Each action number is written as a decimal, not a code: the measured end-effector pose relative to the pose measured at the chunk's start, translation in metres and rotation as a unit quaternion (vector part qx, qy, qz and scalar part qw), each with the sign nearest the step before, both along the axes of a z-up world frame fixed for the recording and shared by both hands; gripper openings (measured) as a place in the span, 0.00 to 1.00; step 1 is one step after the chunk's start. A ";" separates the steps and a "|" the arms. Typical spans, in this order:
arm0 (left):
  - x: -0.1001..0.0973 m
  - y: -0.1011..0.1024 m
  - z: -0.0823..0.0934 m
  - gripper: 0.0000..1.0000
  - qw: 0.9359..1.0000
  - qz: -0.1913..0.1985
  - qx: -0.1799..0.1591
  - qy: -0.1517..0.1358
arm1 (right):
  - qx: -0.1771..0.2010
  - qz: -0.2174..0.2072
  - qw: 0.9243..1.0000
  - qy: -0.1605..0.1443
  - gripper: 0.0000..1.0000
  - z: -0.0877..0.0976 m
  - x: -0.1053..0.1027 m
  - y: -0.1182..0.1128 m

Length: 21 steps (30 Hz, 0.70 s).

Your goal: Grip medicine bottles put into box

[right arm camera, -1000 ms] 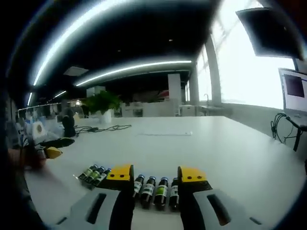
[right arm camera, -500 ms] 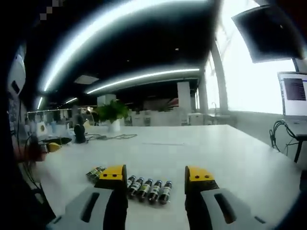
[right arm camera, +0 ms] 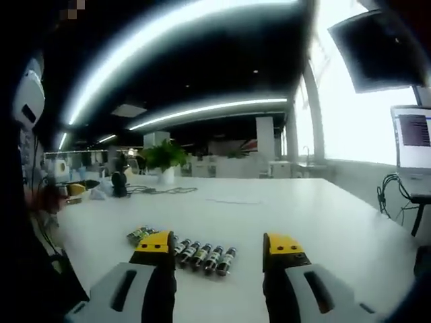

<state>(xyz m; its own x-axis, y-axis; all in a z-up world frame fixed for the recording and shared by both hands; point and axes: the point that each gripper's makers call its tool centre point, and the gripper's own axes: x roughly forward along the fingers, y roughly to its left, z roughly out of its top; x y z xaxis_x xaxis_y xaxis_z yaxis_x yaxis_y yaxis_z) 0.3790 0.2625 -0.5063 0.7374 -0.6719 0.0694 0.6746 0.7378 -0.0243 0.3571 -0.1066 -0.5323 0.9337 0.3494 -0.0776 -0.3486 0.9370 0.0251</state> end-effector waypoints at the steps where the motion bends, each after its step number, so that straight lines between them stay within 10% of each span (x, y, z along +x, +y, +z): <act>1: 0.000 0.000 -0.001 0.51 1.000 0.002 0.005 0.000 | 0.000 0.001 1.000 0.000 0.47 0.000 0.000 0.000; 21: -0.002 0.008 -0.006 0.50 1.000 0.006 0.014 0.001 | -0.024 0.012 0.999 0.025 0.46 -0.017 0.004 0.004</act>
<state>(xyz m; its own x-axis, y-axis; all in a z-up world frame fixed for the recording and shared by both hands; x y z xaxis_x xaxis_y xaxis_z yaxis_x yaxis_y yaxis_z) 0.3766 0.2701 -0.5124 0.7457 -0.6644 0.0500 0.6655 0.7464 -0.0053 0.3607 -0.1030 -0.5493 0.9192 0.3674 -0.1415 -0.3713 0.9285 -0.0011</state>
